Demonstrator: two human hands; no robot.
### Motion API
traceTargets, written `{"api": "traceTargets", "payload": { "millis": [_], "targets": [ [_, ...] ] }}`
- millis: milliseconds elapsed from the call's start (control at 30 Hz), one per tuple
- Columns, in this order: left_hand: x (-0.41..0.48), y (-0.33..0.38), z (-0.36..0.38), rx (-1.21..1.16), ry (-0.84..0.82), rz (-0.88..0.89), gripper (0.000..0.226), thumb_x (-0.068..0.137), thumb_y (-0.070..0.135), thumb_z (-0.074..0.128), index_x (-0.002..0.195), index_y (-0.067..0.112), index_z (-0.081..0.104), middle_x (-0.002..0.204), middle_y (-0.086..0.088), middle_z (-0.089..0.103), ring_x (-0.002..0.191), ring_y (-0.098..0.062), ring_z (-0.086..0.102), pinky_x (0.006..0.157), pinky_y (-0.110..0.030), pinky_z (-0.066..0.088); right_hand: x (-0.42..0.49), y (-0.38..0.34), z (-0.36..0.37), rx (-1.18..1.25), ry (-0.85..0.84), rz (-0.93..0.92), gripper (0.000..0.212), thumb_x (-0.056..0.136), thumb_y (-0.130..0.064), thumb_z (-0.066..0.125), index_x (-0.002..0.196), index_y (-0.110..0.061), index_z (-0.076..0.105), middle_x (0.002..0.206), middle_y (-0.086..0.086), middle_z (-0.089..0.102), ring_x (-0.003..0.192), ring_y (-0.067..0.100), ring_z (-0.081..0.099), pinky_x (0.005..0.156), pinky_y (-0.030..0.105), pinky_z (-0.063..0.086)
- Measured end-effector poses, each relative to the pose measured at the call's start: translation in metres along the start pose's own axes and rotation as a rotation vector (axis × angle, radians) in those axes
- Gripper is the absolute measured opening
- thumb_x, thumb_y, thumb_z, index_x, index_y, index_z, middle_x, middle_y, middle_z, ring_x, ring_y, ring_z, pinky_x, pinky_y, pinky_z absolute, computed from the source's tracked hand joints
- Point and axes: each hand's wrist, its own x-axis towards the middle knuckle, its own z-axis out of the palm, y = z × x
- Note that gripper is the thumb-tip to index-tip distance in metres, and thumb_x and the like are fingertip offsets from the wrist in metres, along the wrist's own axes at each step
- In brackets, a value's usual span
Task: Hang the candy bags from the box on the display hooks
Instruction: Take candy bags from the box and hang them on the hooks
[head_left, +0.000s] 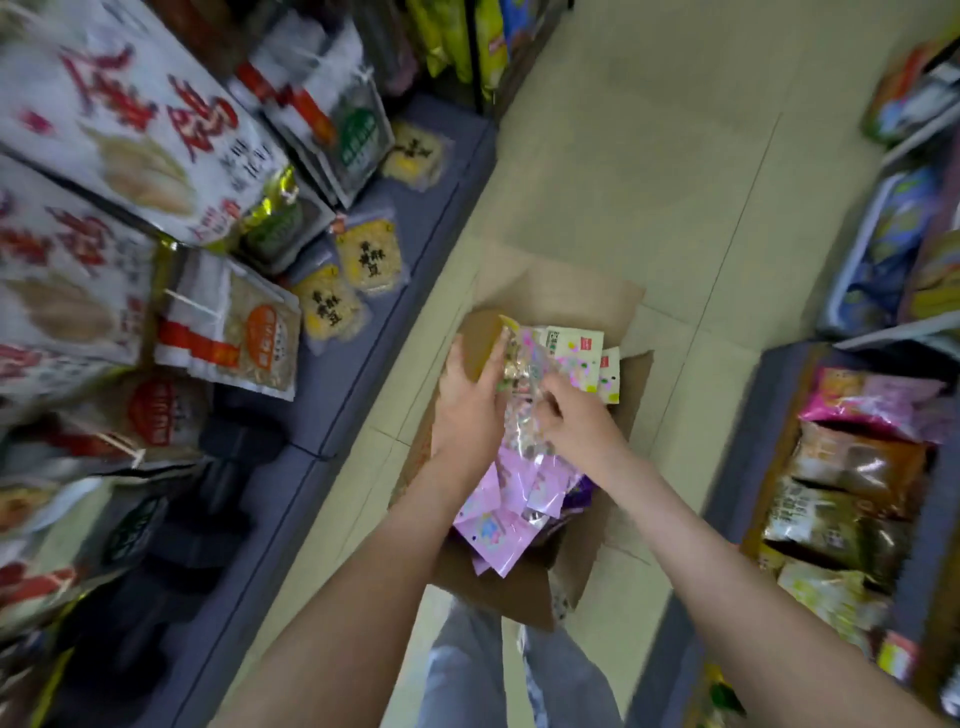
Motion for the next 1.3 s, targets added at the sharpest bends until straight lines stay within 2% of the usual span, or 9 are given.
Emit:
{"api": "traceTargets", "payload": {
  "millis": [100, 233, 300, 467, 633, 833, 1000, 1100, 1300],
  "targets": [
    [-0.009, 0.028, -0.062, 0.160, 0.169, 0.170, 0.053, 0.071, 0.016, 0.078, 0.122, 0.023, 0.064, 0.149, -0.028, 0.029, 0.125, -0.048, 0.043, 0.102, -0.058, 0.037, -0.024, -0.038, -0.058, -0.084, -0.080, -0.128, 0.011, 0.089, -0.009, 0.048, 0.078, -0.011, 0.045, 0.059, -0.001, 0.040, 0.052, 0.012, 0.033, 0.050, 0.024, 0.028],
    [-0.027, 0.064, -0.145, 0.202, 0.192, 0.217, 0.037, 0.082, 0.033, 0.068, 0.118, 0.023, 0.066, 0.146, -0.010, 0.041, 0.140, -0.031, 0.029, 0.114, -0.051, 0.006, -0.053, -0.107, -0.122, -0.105, -0.129, -0.311, 0.034, 0.090, -0.008, 0.051, 0.065, -0.025, 0.035, 0.056, -0.009, 0.034, 0.052, 0.001, 0.032, 0.054, 0.020, 0.028],
    [-0.038, 0.076, -0.183, 0.227, 0.241, 0.233, 0.022, 0.087, 0.035, 0.059, 0.099, 0.020, 0.070, 0.113, -0.003, 0.063, 0.127, -0.028, 0.044, 0.109, -0.051, 0.013, -0.068, -0.148, -0.141, -0.063, -0.153, -0.396, 0.038, 0.091, -0.001, 0.051, 0.066, -0.025, 0.036, 0.058, -0.010, 0.032, 0.051, -0.001, 0.032, 0.054, 0.018, 0.028],
    [-0.075, 0.094, -0.263, 0.224, 0.514, 0.185, 0.018, 0.089, 0.019, 0.059, 0.071, 0.019, 0.059, 0.068, 0.004, 0.054, 0.086, -0.022, 0.055, 0.095, -0.045, 0.022, -0.091, -0.227, -0.169, 0.188, 0.009, -0.507, 0.036, 0.084, 0.008, 0.061, 0.065, -0.021, 0.048, 0.057, -0.010, 0.043, 0.050, -0.003, 0.039, 0.054, 0.014, 0.030],
    [-0.124, 0.115, -0.337, 0.173, 0.655, 0.155, 0.025, 0.097, 0.027, 0.049, 0.073, 0.021, 0.051, 0.076, 0.003, 0.053, 0.091, -0.020, 0.049, 0.091, -0.039, 0.023, -0.119, -0.284, -0.180, 0.422, -0.105, -0.485, 0.014, 0.080, -0.009, 0.071, 0.089, -0.017, 0.064, 0.084, -0.007, 0.070, 0.072, -0.003, 0.064, 0.068, 0.015, 0.049],
    [-0.179, 0.122, -0.424, 0.082, 0.870, 0.115, 0.020, 0.095, 0.029, 0.054, 0.075, 0.032, 0.059, 0.073, 0.013, 0.054, 0.093, -0.011, 0.050, 0.078, -0.029, 0.014, -0.147, -0.356, -0.159, 0.512, -0.190, -0.611, 0.013, 0.088, -0.015, 0.062, 0.098, -0.021, 0.068, 0.099, -0.003, 0.073, 0.092, 0.011, 0.069, 0.076, 0.024, 0.054],
    [-0.203, 0.103, -0.481, -0.346, 1.026, 0.080, 0.029, 0.088, 0.033, 0.065, 0.115, 0.028, 0.058, 0.104, 0.011, 0.058, 0.100, -0.008, 0.055, 0.086, -0.029, 0.042, -0.162, -0.421, -0.142, 0.596, -0.093, -0.707, 0.024, 0.084, -0.036, 0.062, 0.101, -0.022, 0.070, 0.105, -0.002, 0.072, 0.102, 0.016, 0.066, 0.093, 0.040, 0.050],
    [-0.214, 0.091, -0.510, -0.765, 0.829, 0.014, 0.039, 0.083, 0.044, 0.068, 0.112, 0.022, 0.057, 0.105, 0.004, 0.068, 0.088, -0.007, 0.064, 0.068, -0.021, 0.047, -0.167, -0.460, -0.136, 0.730, -0.066, -0.693, 0.027, 0.078, -0.040, 0.062, 0.098, -0.024, 0.070, 0.104, -0.002, 0.072, 0.102, 0.017, 0.065, 0.095, 0.041, 0.048],
    [-0.219, 0.070, -0.564, -1.071, 0.532, 0.240, 0.030, 0.094, 0.033, 0.055, 0.106, 0.009, 0.069, 0.100, -0.014, 0.073, 0.094, -0.030, 0.070, 0.084, -0.042, 0.056, -0.168, -0.542, -0.120, 0.769, -0.066, -0.736, 0.012, 0.089, -0.026, 0.059, 0.096, -0.023, 0.069, 0.100, -0.002, 0.073, 0.096, 0.014, 0.067, 0.093, 0.035, 0.049]
  ]
}}
